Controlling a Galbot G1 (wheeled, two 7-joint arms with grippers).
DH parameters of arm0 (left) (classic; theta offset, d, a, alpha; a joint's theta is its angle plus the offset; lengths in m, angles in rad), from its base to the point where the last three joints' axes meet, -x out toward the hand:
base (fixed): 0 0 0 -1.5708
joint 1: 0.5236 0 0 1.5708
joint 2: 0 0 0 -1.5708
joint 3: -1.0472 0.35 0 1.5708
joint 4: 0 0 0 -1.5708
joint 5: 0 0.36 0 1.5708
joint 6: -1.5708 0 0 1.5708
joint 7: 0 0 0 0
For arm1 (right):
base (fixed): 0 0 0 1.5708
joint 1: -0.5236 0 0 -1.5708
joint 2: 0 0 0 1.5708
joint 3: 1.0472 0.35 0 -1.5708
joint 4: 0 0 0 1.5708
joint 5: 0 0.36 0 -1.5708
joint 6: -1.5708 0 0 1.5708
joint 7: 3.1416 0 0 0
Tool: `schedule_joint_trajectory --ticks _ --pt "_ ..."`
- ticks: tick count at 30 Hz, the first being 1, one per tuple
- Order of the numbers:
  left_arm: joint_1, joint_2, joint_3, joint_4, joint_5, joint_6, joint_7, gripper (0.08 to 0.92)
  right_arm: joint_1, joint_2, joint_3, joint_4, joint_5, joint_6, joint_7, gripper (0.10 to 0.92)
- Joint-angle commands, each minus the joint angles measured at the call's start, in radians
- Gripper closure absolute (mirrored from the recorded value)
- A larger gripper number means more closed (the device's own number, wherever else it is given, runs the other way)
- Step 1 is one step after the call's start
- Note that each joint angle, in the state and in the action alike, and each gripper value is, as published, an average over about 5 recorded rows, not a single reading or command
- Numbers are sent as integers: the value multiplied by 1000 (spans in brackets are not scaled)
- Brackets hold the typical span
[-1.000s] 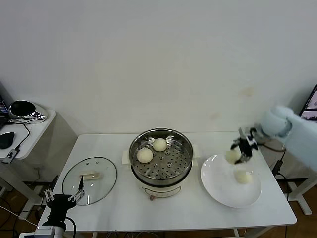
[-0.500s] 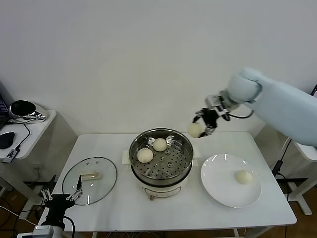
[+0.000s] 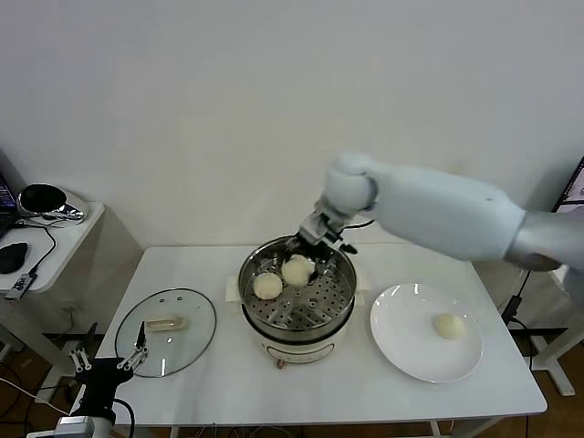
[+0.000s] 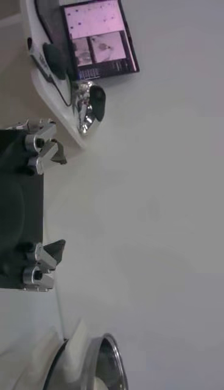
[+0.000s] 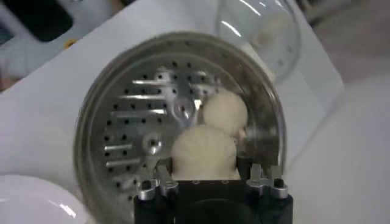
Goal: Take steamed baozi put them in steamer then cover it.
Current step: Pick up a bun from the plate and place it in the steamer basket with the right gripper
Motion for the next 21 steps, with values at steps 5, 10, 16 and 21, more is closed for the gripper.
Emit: schedule_joint_trajectory --ticks 5,10,16,21 --pt "-4 -6 0 17 -1 -7 -2 177 -39 98 -72 -18 -159 210 1 375" --pt "-3 -10 2 24 0 -13 -3 177 -38 95 -78 -12 -169 227 -12 372" --pt "-1 -11 2 25 -2 -16 -3 177 -37 85 -86 13 -150 225 -39 372" --pt "-2 -12 3 26 -3 -16 -3 177 -24 69 -91 30 -123 220 -47 292"
